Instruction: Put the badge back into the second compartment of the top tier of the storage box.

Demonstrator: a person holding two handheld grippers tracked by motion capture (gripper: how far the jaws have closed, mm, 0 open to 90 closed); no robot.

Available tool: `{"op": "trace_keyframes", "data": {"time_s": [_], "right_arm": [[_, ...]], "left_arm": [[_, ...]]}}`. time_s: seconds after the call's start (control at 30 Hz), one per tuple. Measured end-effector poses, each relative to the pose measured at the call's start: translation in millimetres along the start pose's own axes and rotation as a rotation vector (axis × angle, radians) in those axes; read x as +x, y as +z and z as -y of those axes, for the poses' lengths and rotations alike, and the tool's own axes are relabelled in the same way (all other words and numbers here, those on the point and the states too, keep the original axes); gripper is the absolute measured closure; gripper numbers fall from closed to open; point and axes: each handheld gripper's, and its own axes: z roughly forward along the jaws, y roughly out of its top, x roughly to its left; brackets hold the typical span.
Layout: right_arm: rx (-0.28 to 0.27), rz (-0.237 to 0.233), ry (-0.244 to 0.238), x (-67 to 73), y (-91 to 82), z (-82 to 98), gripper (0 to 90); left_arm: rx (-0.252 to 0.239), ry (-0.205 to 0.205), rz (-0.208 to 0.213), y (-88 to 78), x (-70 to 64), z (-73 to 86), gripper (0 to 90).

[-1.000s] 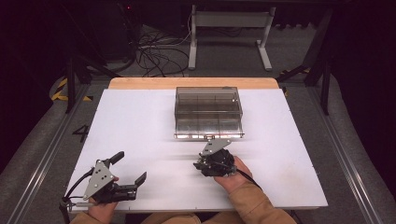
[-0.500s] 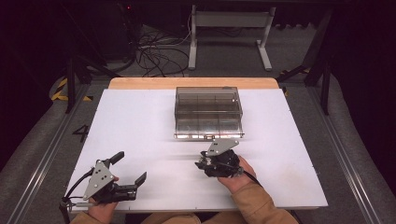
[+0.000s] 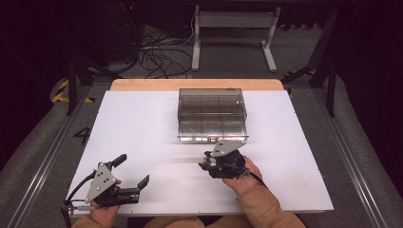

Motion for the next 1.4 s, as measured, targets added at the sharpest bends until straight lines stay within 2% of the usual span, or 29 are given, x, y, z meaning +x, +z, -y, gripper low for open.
{"op": "trace_keyframes", "data": {"time_s": [0.3,0.8,1.07,1.4], "right_arm": [[0.002,-0.001,-0.001,-9.4,-11.0,-12.6,56.4],[0.013,-0.006,0.005,-22.1,-16.9,-30.9,56.4],[-0.015,-0.007,0.014,-28.0,-18.3,-39.5,56.4],[-0.017,0.009,0.007,-36.9,-20.3,-47.8,56.5]], "left_arm": [[0.0,-0.004,-0.001,0.7,0.2,0.1,3.6],[0.002,-0.002,0.002,0.8,0.0,0.3,3.6],[0.004,-0.001,0.001,0.6,0.1,0.3,3.6],[0.003,0.002,0.002,0.5,-0.2,0.2,3.6]]}}
